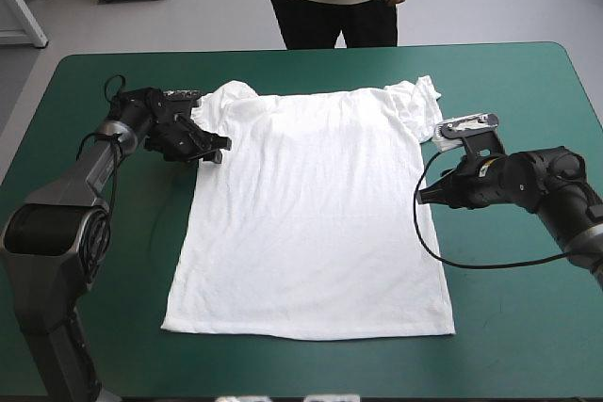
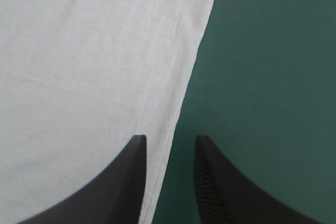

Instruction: Fold the cloth

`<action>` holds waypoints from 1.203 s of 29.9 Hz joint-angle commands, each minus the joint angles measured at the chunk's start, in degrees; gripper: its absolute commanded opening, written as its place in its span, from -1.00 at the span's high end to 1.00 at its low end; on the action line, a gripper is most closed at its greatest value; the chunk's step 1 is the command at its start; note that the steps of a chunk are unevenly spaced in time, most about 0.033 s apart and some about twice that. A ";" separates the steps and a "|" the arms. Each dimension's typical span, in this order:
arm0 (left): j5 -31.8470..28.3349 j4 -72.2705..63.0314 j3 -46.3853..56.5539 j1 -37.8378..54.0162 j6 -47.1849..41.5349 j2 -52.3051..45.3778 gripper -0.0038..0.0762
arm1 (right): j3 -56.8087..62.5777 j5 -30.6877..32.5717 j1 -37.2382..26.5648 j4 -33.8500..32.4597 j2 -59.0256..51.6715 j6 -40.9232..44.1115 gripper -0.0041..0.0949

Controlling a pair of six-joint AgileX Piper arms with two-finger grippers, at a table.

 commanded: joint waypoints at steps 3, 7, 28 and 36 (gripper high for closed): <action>1.65 1.21 -1.95 -0.95 0.38 -1.33 -0.17 | -2.01 -2.85 -0.34 0.29 -1.43 -0.57 0.30; 4.17 1.21 -1.95 -2.06 0.51 -0.12 0.19 | -2.01 -3.43 -0.34 0.01 -1.43 -0.57 0.30; 5.35 3.85 -2.08 -4.25 2.45 0.04 0.93 | -14.51 0.26 -0.34 -0.58 12.67 -0.57 -0.25; 5.47 3.35 -2.08 -4.25 2.21 0.04 0.93 | -23.61 -0.09 -0.34 -1.26 26.26 -0.57 -0.15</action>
